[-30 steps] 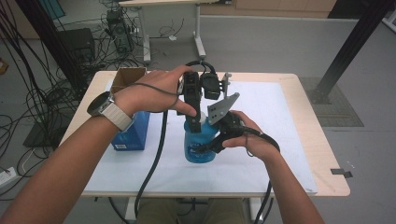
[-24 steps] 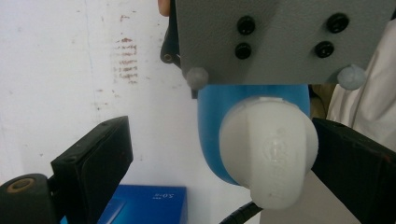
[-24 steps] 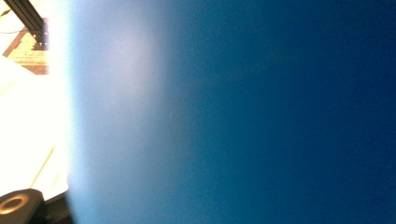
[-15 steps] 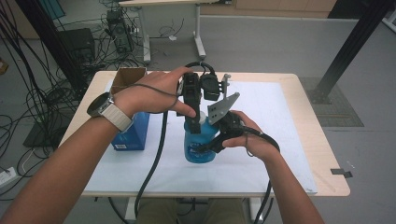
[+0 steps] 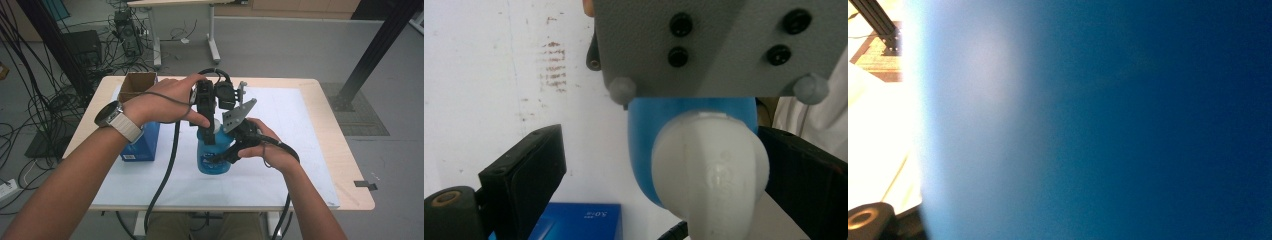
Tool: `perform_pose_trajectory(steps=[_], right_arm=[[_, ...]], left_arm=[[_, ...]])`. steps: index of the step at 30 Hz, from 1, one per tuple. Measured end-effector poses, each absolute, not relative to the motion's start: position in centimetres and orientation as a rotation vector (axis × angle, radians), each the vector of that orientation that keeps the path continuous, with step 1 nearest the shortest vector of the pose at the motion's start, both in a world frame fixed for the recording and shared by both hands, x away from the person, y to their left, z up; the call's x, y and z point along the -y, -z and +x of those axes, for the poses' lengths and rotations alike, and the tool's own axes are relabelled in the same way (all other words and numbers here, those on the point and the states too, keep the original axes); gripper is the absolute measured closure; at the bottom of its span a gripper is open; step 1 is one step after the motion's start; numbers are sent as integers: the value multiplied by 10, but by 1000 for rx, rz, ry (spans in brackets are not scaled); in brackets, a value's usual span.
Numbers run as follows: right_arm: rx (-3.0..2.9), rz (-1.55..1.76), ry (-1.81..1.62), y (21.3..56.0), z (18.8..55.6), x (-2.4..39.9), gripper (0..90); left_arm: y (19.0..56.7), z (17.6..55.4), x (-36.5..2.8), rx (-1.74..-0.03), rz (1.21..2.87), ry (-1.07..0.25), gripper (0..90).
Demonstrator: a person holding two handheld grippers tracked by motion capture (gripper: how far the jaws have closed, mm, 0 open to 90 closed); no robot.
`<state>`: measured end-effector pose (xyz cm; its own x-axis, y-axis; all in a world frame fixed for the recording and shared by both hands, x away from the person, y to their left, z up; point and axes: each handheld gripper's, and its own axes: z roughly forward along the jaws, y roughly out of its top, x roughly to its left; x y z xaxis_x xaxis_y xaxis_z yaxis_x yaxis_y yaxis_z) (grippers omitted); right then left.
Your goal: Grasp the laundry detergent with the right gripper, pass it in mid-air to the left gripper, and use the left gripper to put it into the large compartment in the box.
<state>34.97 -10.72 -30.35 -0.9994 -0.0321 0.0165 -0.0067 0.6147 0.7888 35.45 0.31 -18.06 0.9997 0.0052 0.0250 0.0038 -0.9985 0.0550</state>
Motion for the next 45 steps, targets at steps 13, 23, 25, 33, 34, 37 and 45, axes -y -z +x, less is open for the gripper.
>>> perform_pose_trajectory(steps=[13,23,25,33,34,37,45], right_arm=[[2787,35,1382,305,350,105,439],[2782,30,1389,304,348,104,439],[2784,17,1386,303,347,104,439],[2782,7,1395,305,347,106,439],[2782,6,1395,305,347,107,439],[2782,15,1399,305,347,107,439],[2778,-4,1400,305,346,107,438]], left_arm=[[192,355,-1,9,3090,-18,84],[200,354,1,18,3075,1,98],[201,354,1,16,3074,8,106],[205,354,1,19,3063,22,134],[205,354,1,18,3061,23,138],[206,354,1,20,3055,29,149],[207,354,0,16,3045,61,191]])
